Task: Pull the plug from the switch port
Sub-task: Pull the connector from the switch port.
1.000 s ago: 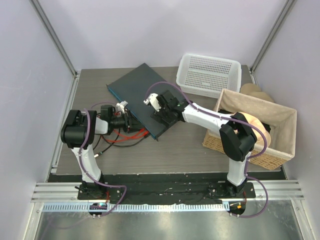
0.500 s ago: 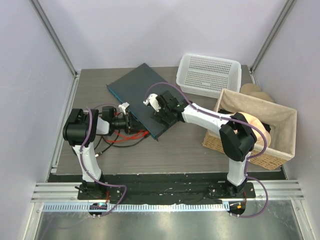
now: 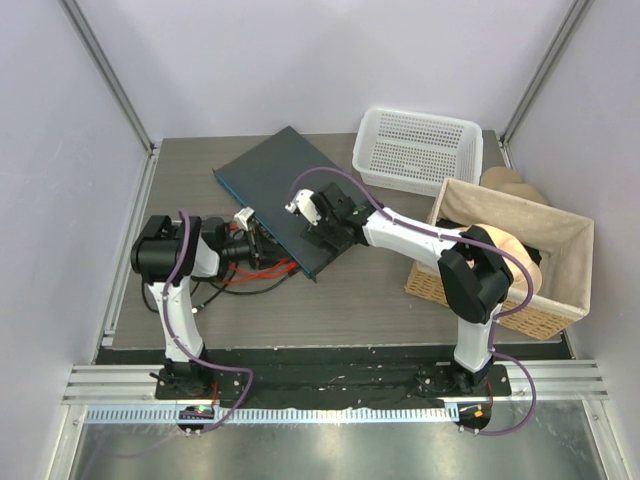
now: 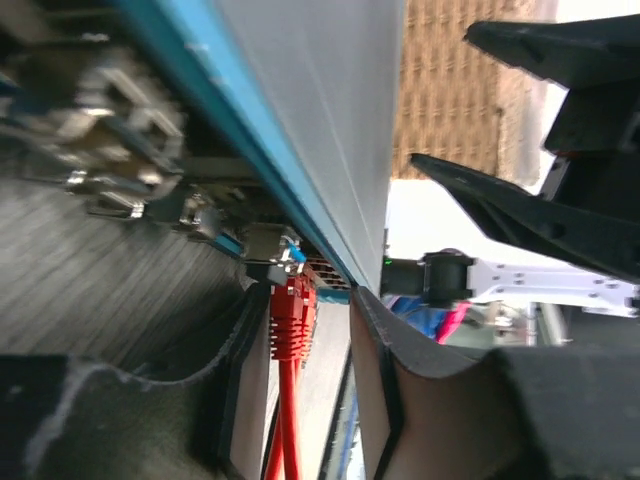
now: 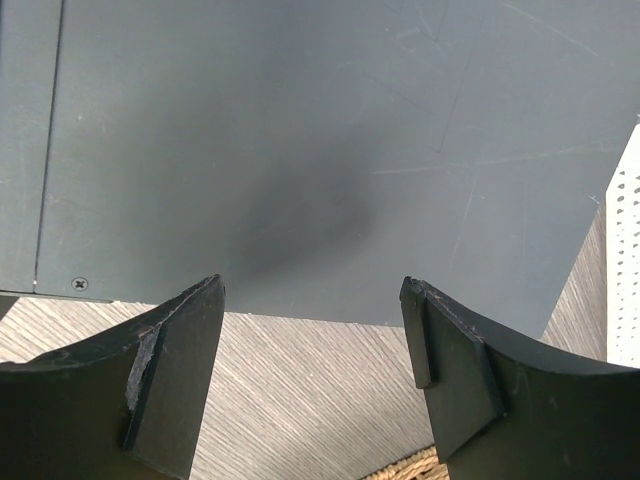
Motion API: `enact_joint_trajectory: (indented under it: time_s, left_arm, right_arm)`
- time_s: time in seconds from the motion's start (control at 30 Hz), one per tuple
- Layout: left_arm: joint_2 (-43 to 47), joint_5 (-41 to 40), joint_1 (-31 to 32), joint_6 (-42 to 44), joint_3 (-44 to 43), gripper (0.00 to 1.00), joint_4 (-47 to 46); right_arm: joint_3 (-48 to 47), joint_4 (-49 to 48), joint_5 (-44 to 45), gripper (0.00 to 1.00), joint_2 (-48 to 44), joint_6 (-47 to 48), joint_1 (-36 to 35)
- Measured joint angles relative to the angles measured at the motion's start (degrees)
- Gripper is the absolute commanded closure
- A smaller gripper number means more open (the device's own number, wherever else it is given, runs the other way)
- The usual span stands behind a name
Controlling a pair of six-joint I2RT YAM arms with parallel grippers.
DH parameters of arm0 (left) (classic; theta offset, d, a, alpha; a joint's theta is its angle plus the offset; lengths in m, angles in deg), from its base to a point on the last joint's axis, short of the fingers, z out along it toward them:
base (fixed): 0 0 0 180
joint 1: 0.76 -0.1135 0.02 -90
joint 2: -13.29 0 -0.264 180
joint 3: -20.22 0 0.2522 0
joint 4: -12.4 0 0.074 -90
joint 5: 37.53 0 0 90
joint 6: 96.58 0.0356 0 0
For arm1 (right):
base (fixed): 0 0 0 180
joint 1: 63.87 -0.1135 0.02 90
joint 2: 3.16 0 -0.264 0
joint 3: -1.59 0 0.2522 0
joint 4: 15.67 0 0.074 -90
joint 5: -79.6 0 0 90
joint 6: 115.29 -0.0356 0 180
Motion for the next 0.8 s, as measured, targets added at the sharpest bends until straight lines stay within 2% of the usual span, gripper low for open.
enact_joint_trajectory:
  time_s: [0.07,0.2,0.37,0.43,0.57,0.7,0.8]
  left_arm:
    - [-2.16,0.9,-0.31,-4.66,0.31,0.7,-5.55]
    - [-5.73,1.42,-0.61,-12.39,0.31,0.73,-12.9]
    - [-6.86,1.4,-0.61,-14.14,0.76,0.78,-17.2]
    - [-6.97,1.2,-0.61,-13.97,0.9,0.81,-17.75]
    - [-7.06,0.76,-0.61,-13.64,1.09,1.0,-18.23]
    - [-6.69,-0.15,-0.63,-12.66,1.29,1.0,-17.25]
    - [-4.26,-2.23,-0.57,-8.76,1.38,1.0,-10.54]
  right_arm:
    - [0.26,-0.02,0.22,0.21,0.0,0.28,-0.09]
    - [1.16,0.02,0.52,0.21,0.0,0.83,-0.35]
    - [1.38,0.15,0.96,0.21,0.0,1.18,-0.68]
    - [1.38,0.15,1.11,0.21,0.0,1.29,-0.81]
    - [1.31,0.17,1.25,0.21,0.0,1.55,-1.16]
    - [1.09,0.2,1.33,0.21,0.11,1.77,-1.62]
    - [0.96,0.15,1.46,0.21,0.28,1.84,-1.88]
